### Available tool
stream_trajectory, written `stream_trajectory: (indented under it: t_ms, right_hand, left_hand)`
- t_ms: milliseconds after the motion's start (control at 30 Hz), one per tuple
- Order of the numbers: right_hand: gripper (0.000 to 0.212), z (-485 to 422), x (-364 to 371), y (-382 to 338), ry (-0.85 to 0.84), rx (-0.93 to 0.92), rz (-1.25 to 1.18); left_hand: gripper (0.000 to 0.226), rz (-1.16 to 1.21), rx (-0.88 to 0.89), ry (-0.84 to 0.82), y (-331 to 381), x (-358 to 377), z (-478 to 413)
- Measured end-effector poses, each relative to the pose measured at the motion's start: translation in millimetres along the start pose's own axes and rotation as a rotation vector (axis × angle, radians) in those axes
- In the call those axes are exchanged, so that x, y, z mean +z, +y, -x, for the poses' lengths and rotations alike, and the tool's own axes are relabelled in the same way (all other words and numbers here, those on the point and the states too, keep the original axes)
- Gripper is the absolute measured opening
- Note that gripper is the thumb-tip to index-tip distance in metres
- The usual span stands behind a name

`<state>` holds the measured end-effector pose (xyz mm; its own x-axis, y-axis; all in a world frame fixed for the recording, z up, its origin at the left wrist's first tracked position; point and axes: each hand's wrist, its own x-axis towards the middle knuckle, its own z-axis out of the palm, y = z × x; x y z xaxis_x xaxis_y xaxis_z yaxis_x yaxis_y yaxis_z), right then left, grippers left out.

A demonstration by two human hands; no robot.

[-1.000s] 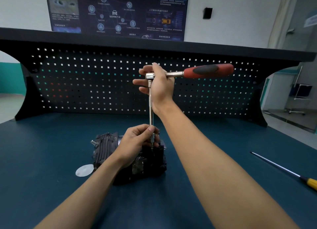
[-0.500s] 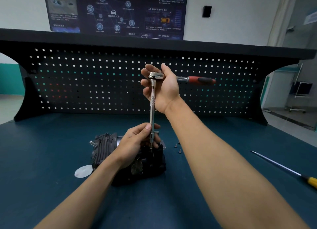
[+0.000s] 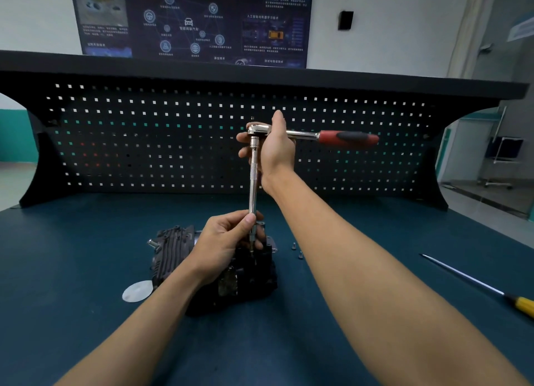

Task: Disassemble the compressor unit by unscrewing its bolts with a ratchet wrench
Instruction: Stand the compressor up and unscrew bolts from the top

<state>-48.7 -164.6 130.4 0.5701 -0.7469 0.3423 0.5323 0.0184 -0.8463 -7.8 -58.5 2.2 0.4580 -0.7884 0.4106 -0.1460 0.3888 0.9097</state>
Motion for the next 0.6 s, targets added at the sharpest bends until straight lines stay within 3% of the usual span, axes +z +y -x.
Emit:
stream_trajectory:
  t_ms: [133,200,367,467,600]
  right_hand:
    - [0.059,9.2,9.5,3.6,0.262,-0.362,0.307]
    - [0.063,13.5,13.6,5.4,0.313,-0.515,0.517]
    - [0.053,24.5,30.0,5.7,0.250,-0.558,0.822]
    - [0.035,32.4,40.1,7.8,0.214,-0.716,0.883]
    - [0.035,37.4,51.4,12.1,0.203,-0.814,1.044]
  left_hand:
    - [0.034,-0.025,0.019,0.004,1.0,1.1,0.7]
    - [0.036,-0.033,0.031,0.011,0.7,0.1,1.3]
    - [0.029,-0.054,0.070,0.027,-0.3,-2.5,2.5]
    - [0.024,-0.092,0.122,0.052,0.2,-0.6,3.4]
    - [0.039,-0.125,0.188,0.075,-1.9,1.2,3.3]
